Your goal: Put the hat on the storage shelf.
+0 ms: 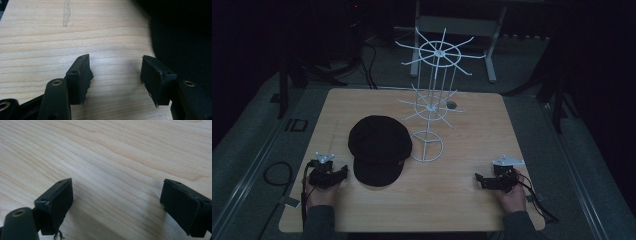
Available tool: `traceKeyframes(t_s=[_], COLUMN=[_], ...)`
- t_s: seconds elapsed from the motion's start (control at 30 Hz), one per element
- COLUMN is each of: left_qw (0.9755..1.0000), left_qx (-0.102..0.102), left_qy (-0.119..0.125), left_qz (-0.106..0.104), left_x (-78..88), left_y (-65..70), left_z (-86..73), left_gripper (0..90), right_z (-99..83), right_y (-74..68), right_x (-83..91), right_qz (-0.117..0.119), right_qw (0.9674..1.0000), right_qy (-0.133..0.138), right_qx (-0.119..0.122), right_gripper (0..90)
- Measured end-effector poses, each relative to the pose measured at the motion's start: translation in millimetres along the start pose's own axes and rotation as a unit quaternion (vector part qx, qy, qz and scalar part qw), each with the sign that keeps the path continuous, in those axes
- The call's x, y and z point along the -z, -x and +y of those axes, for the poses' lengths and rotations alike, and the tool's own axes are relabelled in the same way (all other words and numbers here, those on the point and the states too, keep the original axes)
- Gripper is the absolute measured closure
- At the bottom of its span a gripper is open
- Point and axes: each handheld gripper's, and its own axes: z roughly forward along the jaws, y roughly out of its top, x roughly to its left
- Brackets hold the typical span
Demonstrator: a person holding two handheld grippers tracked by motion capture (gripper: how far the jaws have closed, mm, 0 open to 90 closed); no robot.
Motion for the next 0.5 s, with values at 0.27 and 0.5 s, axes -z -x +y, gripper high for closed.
traceKeyframes(t_s=[0.27, 0.5], left_qw=[1.0, 0.9983], left_qx=[0.0, 0.024], left_qy=[-0.006, -0.026], left_qz=[-0.004, -0.047], left_x=[0.4, 5.2], left_y=[-0.6, -5.1], left_z=[1.5, 5.2], left_gripper=[41.5, 52.2], right_z=[-1.1, -1.1], right_y=[-1.6, -1.6], right_x=[1.0, 1.0], right_qz=[-0.001, -0.001], right_qw=[1.0, 1.0], right_qy=[0.001, 0.001], right_qx=[0.0, 0.0], right_gripper=[11.5, 11.5])
